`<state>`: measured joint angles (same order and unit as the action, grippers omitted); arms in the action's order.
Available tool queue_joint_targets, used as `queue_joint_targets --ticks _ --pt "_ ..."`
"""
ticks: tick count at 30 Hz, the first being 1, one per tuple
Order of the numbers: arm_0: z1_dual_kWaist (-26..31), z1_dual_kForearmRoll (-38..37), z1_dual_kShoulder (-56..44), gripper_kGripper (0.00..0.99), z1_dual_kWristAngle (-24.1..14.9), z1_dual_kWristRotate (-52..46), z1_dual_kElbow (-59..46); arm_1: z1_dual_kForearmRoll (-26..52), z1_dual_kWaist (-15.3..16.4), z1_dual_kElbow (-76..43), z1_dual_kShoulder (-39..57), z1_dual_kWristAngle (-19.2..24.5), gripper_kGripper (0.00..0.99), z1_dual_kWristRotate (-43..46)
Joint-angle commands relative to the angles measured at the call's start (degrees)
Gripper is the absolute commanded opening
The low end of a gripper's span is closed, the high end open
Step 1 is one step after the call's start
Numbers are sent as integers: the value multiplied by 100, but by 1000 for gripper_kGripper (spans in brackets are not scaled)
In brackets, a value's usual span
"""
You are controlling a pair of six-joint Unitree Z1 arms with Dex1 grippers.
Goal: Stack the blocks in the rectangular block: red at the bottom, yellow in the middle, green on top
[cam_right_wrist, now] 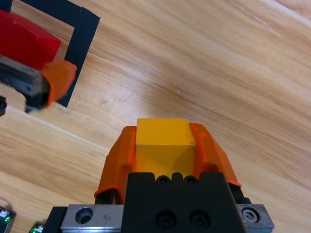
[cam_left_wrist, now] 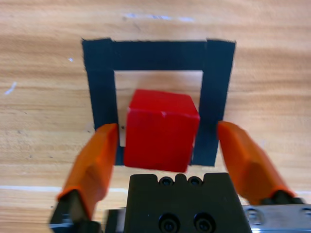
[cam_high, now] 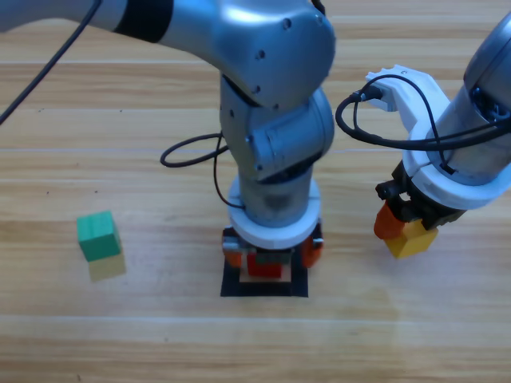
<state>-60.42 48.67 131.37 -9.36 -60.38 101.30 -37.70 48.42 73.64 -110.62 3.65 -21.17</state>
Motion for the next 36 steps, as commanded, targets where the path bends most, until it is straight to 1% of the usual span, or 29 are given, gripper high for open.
queue_joint_targets --ticks 1,8,14,16,18,21,22,24,26,29,32,34,35,36 --pt "-207 90 152 990 -84 -52 39 -62 -157 -78 322 30 0 26" --pt "-207 107 -165 990 -172 -79 56 -159 -157 -8 322 74 0 -18" --pt "-199 459 -850 990 -242 -79 205 -440 -131 203 305 127 0 -115" --pt "-199 819 -1114 990 -268 -70 522 -581 -96 326 305 145 0 -159" --pt "-199 1373 -1325 990 -383 -88 1023 -792 -8 502 261 145 0 -282" --pt "-199 2261 -1518 990 -532 -123 1779 -1143 247 933 67 153 0 -519" --pt "-199 2489 -1685 990 -611 -149 1840 -1240 353 1091 -12 206 0 -651" --pt "-199 2665 -2054 990 -752 -158 1603 -1346 555 1346 -152 215 0 -888" --pt "-181 2726 -2546 990 -928 -114 1137 -1451 731 1601 -328 241 0 -1266" --pt "-84 2718 -3478 990 -1279 211 293 -1697 994 2111 -697 250 0 -1706" --pt "-76 2674 -4084 990 -1657 668 -260 -1935 1196 2647 -1075 329 0 -1917" --pt "-76 2436 -4357 989 -1824 985 -673 -2058 1275 2937 -1313 355 0 -2057" --pt "-76 2190 -4577 985 -1894 1169 -1016 -2119 1311 3086 -1453 364 0 -2136" --pt "-76 1707 -4928 988 -1912 1486 -1561 -2198 1328 3244 -1585 364 0 -2233"
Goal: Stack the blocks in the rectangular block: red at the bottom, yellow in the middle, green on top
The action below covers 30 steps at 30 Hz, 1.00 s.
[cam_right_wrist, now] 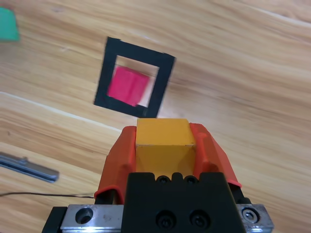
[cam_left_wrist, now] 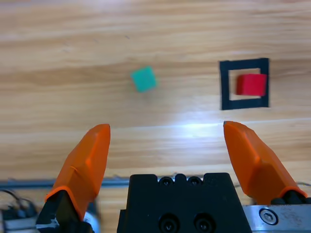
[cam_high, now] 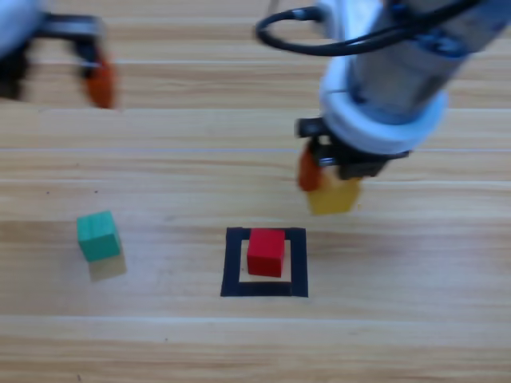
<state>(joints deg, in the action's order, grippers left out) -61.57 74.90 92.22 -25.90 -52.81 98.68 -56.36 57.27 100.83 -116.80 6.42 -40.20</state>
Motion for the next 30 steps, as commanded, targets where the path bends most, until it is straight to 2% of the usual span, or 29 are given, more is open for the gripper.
queue_joint_targets --ticks 1,3,4,7,10,13,18,30 --pt "40 -1408 -1382 990 -266 1000 -1862 -455 470 728 -1144 87 0 -418" --pt "40 -2235 -2050 990 -240 1484 -2943 -709 487 1123 -1469 87 0 -568" --pt "40 -2410 -2181 990 -240 1624 -3180 -868 487 1369 -1645 87 0 -655" --pt "40 -2823 -2401 990 -178 2090 -3602 -1087 487 1730 -1943 87 0 -796" --pt "40 -3245 -2515 990 103 2767 -3778 -1140 487 1941 -2128 201 0 -893" --pt "40 -3447 -2656 990 94 2697 -4024 -1184 487 2116 -2304 289 0 -945" --pt "40 -4405 -3350 990 130 2872 -5008 -1210 487 2371 -2471 588 0 -1016" --pt "48 -4590 -3342 990 244 2987 -5272 -1219 487 2529 -2638 606 0 -1086"
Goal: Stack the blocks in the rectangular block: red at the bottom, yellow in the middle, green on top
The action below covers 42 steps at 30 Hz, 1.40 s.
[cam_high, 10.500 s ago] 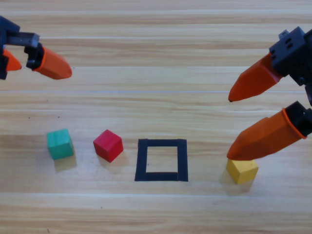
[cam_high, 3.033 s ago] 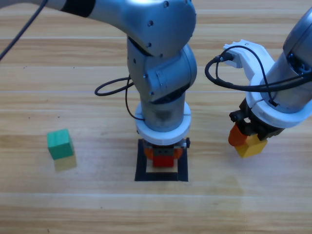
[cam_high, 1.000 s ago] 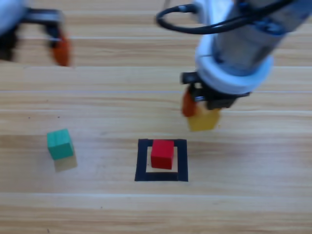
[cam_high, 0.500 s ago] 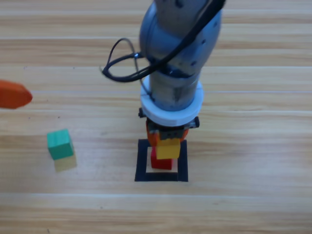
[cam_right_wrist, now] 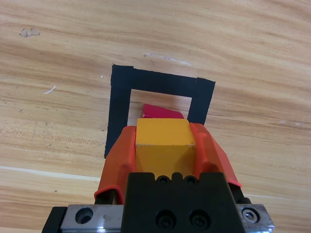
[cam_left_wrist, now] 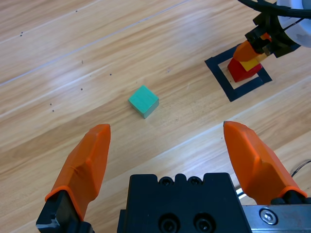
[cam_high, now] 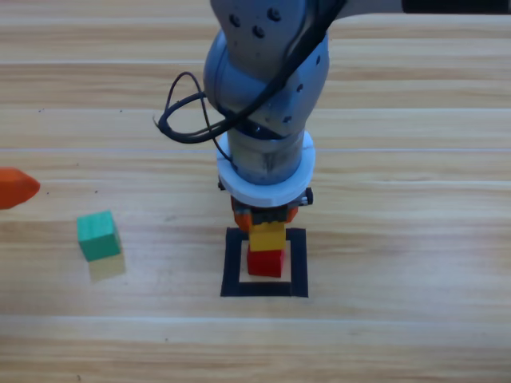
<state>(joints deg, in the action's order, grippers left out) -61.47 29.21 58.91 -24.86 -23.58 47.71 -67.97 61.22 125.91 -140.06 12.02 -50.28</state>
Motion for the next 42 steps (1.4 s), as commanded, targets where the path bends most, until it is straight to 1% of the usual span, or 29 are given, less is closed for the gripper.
queue_joint_targets --ticks 1,13,21,24,27,28,29,30,31,32,34,38,40,42 --pt "38 -21 -11 990 166 64 -174 -67 92 21 -320 46 0 -79" --pt "91 -21 7 990 262 64 -174 -103 92 47 -329 -156 0 -114" --pt "126 -21 51 990 271 56 -174 -129 92 65 -364 -183 0 -123" --pt "144 -30 51 990 262 56 -174 -129 92 82 -373 -279 75 -96" --pt "153 -30 51 990 262 56 -174 -129 92 91 -391 -323 86 -79" --pt "153 -30 51 990 262 56 -166 -129 92 100 -408 -394 169 -26" --pt "161 -30 59 990 262 56 -148 -129 92 135 -443 -490 316 53" --pt "170 -30 68 990 254 56 -130 -129 92 153 -461 -552 508 97" --pt "188 -47 77 990 254 56 -104 -129 92 162 -461 -578 795 115" --pt "197 -47 112 990 245 56 -51 -129 92 162 -470 -578 927 115" --pt "249 -47 200 990 236 56 89 -129 83 162 -452 -561 977 97" --pt "495 -38 534 990 280 -76 476 -138 57 205 -399 -429 990 88" --pt "742 -21 789 990 447 -173 678 -129 48 232 -382 -376 990 97" --pt "1093 14 1158 990 755 -305 933 -129 40 249 -347 -385 990 124"
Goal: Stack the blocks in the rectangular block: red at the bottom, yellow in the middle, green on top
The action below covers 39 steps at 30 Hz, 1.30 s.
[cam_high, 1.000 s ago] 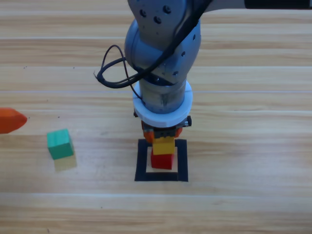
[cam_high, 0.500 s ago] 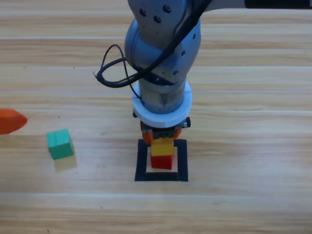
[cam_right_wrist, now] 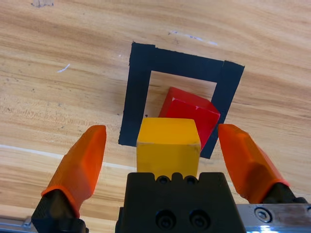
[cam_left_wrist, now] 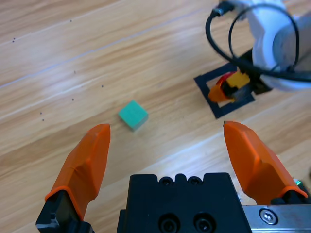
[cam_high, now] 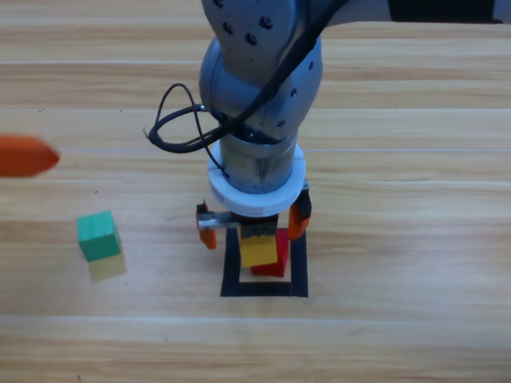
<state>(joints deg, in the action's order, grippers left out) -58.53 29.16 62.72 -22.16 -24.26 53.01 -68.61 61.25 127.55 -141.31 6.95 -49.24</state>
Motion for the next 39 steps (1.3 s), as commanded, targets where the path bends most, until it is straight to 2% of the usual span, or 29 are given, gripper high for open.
queue_joint_targets --ticks 1,4,10,18,22,26,30,33,34,35,36,37,39 --pt "976 37 962 990 643 -325 526 -64 36 112 -177 123 990 81" --pt "1380 161 1507 990 1003 -554 860 -64 36 226 69 123 990 344" --pt "1819 169 1964 990 1390 -747 1097 -73 36 173 702 202 990 538" --pt "2153 169 2377 990 1584 -817 1255 -82 28 -512 1097 219 990 819" --pt "2329 187 2570 990 1715 -1028 1282 -82 19 -802 1502 395 990 1092" --pt "2531 266 2904 990 1821 -1380 1334 -82 -51 -1391 2319 413 990 1584" --pt "2602 494 3396 973 1856 -1705 1510 -20 -192 -2112 3163 694 990 1760" --pt "2602 556 3634 973 1856 -1934 1484 463 -438 -2964 3839 738 990 2313" --pt "2602 574 3704 971 1856 -1986 1493 823 -596 -3395 4050 668 990 2849" --pt "2602 600 3792 963 1856 -2039 1510 1201 -790 -3782 4226 404 990 3236" --pt "2602 653 3880 959 1856 -2083 1545 1553 -957 -4160 4367 35 990 3649" --pt "2602 688 3967 959 1865 -2127 1563 1772 -1132 -4450 4463 -545 989 4361" --pt "2602 697 4126 959 1900 -2232 1572 1843 -1194 -4661 4490 -1064 989 4704"
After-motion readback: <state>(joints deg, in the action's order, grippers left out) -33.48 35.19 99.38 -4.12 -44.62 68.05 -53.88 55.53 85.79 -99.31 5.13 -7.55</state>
